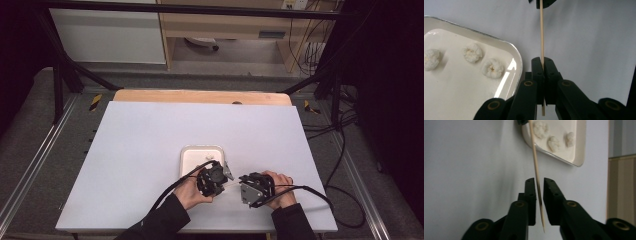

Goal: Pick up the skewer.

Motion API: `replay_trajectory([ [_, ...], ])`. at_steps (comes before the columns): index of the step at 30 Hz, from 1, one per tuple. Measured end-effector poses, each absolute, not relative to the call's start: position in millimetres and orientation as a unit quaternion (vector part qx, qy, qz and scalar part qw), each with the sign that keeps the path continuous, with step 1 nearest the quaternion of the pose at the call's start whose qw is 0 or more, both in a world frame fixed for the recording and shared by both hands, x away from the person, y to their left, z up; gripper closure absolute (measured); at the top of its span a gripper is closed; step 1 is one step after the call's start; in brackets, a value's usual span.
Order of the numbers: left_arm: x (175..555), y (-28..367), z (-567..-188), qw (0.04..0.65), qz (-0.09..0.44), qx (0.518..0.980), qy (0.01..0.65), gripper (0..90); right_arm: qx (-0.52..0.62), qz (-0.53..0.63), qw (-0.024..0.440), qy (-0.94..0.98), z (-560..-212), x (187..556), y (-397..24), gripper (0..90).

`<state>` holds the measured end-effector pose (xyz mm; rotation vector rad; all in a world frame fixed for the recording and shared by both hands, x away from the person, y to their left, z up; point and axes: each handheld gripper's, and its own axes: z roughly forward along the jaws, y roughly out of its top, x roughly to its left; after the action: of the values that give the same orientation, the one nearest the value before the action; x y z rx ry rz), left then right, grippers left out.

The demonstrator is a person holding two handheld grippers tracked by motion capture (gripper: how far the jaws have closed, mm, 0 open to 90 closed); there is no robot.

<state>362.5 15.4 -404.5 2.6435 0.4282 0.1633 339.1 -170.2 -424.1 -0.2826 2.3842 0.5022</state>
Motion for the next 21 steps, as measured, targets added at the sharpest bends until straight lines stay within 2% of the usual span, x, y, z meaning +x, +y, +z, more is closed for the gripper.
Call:
replay_trajectory([
  [5,363.2,26.5,-402.6,0.229,0.066,0.958,0.160,88.5,-0.026,0.240,0.325,0.915,-418.5,342.1,-179.3,54.7],
  [7,363.6,33.2,-401.8,0.235,0.070,0.955,0.166,88.5,-0.010,0.249,0.323,0.913,-418.1,343.3,-181.7,51.1],
  [10,364.2,43.5,-401.4,0.241,0.074,0.951,0.177,88.5,0.059,0.282,0.313,0.905,-417.8,346.7,-191.5,40.1],
  [13,364.3,54.7,-401.2,0.246,0.079,0.948,0.186,88.5,0.087,0.294,0.305,0.902,-417.7,348.3,-196.1,36.3],
  [18,362.7,73.6,-398.7,0.269,0.086,0.937,0.205,88.5,0.175,0.311,0.274,0.893,-421.5,352.9,-204.6,24.4],
  [21,360.7,85.3,-397.2,0.285,0.093,0.929,0.215,88.5,0.210,0.308,0.258,0.891,-423.3,354.7,-206.7,22.5],
])
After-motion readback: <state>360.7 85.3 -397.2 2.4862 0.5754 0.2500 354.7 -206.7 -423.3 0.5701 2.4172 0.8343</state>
